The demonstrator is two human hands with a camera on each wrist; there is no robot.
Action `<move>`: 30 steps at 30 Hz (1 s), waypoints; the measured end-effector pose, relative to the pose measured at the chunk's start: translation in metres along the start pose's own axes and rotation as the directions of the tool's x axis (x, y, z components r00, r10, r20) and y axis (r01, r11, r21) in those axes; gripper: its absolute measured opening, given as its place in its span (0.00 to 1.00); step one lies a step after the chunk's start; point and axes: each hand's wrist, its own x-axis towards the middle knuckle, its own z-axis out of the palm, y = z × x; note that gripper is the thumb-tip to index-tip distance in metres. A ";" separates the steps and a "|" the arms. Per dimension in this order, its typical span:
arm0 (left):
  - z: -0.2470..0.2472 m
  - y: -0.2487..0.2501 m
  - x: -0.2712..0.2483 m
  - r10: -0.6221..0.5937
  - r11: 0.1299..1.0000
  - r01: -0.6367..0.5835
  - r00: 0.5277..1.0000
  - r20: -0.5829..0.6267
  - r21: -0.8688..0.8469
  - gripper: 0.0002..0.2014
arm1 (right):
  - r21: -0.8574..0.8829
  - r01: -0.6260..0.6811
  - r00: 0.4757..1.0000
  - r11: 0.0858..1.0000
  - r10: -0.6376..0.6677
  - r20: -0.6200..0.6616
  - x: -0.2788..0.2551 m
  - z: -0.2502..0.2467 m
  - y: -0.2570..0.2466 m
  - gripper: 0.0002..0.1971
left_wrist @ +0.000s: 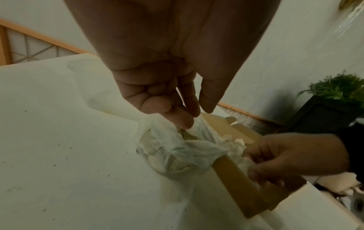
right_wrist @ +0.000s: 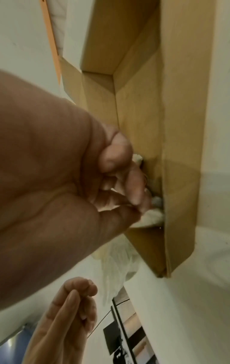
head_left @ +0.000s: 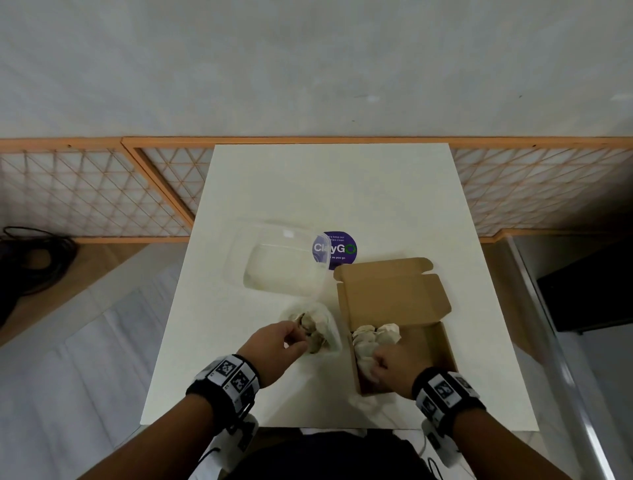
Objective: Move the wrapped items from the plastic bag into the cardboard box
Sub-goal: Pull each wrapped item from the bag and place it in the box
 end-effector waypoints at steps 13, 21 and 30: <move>0.016 0.018 0.032 0.132 0.800 -0.110 0.991 0.006 0.590 0.13 | 0.388 -0.069 0.977 0.919 0.141 -0.160 -0.017 0.007 -0.003 0.18; 0.033 0.018 0.047 0.082 0.679 -0.039 0.996 -0.023 0.733 0.19 | 0.362 0.038 0.972 0.931 0.049 -0.228 -0.051 -0.022 -0.018 0.11; -0.008 0.019 0.022 0.041 0.983 -0.037 0.999 -0.015 0.180 0.09 | 0.288 0.144 0.954 0.947 -0.056 -0.293 -0.056 -0.044 -0.062 0.09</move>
